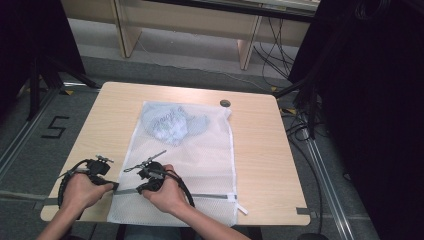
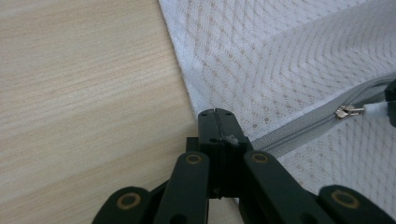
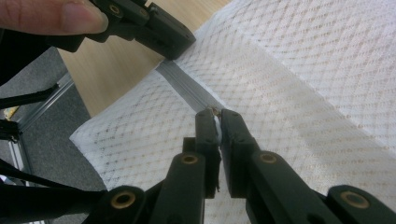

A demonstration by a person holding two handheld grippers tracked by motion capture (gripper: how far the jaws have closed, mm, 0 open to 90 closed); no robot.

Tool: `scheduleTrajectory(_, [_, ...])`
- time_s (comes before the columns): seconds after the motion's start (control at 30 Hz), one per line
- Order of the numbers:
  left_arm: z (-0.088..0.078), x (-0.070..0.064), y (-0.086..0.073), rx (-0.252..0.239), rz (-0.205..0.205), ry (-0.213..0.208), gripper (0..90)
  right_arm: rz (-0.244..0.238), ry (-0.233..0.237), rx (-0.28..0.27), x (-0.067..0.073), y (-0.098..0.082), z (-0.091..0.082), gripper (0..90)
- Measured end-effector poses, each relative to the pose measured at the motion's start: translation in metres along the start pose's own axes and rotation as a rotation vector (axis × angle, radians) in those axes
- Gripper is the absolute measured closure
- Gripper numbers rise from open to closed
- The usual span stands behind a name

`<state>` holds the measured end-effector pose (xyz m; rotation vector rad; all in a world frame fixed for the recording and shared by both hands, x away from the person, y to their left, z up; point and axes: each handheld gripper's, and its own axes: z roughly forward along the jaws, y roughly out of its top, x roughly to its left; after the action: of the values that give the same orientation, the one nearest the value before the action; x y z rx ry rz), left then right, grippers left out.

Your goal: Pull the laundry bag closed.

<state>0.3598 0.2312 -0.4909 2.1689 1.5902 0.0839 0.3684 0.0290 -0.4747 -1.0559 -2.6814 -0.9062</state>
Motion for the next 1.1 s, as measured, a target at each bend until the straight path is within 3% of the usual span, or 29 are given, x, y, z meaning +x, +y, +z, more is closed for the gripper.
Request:
scheduleTrajectory(0.33, [0.000,0.000,0.000,0.000,-0.002,-0.002,90.0,0.011,0.007,0.003,-0.002,-0.002,-0.004,87.1])
scheduleTrajectory(0.4, [0.001,0.000,0.000,-0.013,-0.018,0.003,90.0,0.002,0.003,0.001,-0.003,-0.002,-0.006,87.1])
scheduleTrajectory(1.1, [0.000,0.001,0.000,0.002,0.000,-0.002,90.0,0.008,-0.010,0.002,-0.007,-0.006,-0.015,87.1])
